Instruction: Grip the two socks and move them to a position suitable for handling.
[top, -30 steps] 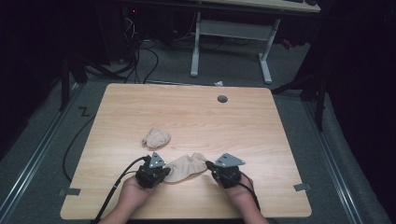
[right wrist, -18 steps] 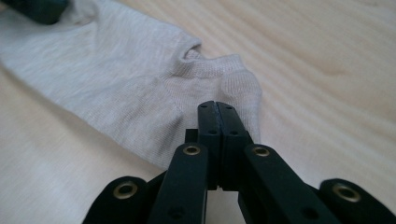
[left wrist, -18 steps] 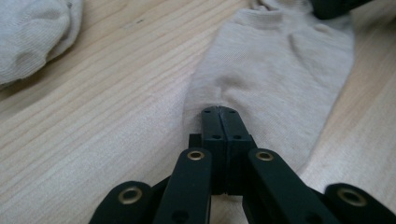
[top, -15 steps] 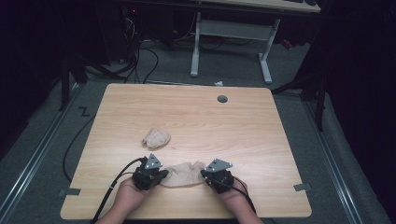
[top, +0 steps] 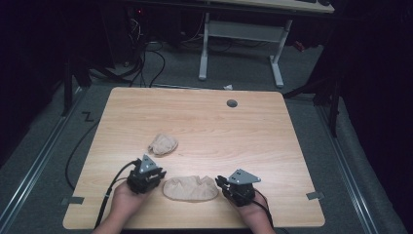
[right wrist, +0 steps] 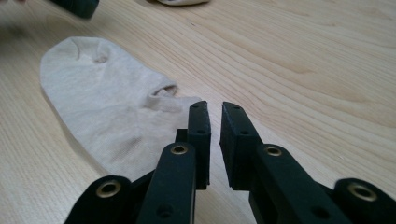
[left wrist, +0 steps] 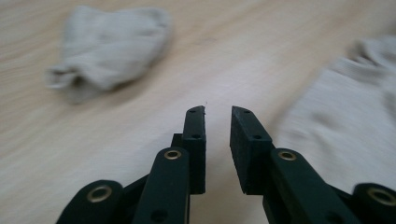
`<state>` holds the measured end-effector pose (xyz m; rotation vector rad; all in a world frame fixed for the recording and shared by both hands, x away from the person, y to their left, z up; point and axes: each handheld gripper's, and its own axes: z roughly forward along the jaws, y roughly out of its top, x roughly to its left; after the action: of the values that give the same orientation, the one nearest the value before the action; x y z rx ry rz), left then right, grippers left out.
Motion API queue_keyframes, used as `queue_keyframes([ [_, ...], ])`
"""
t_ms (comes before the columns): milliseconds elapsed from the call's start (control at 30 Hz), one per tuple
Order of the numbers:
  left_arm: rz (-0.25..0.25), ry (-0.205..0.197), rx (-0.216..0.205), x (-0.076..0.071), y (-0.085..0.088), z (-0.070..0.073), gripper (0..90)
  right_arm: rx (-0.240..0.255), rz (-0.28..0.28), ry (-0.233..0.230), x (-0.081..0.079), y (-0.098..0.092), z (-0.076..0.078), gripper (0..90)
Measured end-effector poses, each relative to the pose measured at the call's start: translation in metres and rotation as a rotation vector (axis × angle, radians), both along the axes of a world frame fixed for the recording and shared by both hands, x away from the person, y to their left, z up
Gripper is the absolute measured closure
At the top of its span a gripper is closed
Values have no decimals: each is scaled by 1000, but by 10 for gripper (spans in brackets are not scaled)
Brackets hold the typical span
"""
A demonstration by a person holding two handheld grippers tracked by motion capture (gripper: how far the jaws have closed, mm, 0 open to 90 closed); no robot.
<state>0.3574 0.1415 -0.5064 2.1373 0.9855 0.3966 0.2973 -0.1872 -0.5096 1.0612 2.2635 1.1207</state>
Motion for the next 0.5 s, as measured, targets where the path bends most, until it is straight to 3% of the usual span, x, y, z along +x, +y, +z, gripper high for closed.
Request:
queue_keyframes([
  [33,15,2,-29,7,6,3,760,-1,-1,1,1,-1,-1,817],
  [67,39,-32,-10,12,9,7,751,0,-2,3,2,-3,-1,814],
  [100,39,-32,-10,12,9,7,735,0,-2,3,2,-3,-1,814],
  [133,79,-59,7,19,10,9,692,5,2,5,2,-3,-1,805],
  [167,79,-59,7,19,10,9,677,5,2,5,2,-3,-1,805],
  [267,140,-88,-16,32,14,7,653,4,10,11,2,-2,-2,800],
  [333,167,-69,-23,41,14,3,595,2,11,11,1,-2,-2,796],
  [433,173,-59,-1,49,10,-1,510,2,11,11,1,-2,-2,792],
  [500,177,-25,14,60,1,-4,417,3,11,18,1,-1,-2,791],
])
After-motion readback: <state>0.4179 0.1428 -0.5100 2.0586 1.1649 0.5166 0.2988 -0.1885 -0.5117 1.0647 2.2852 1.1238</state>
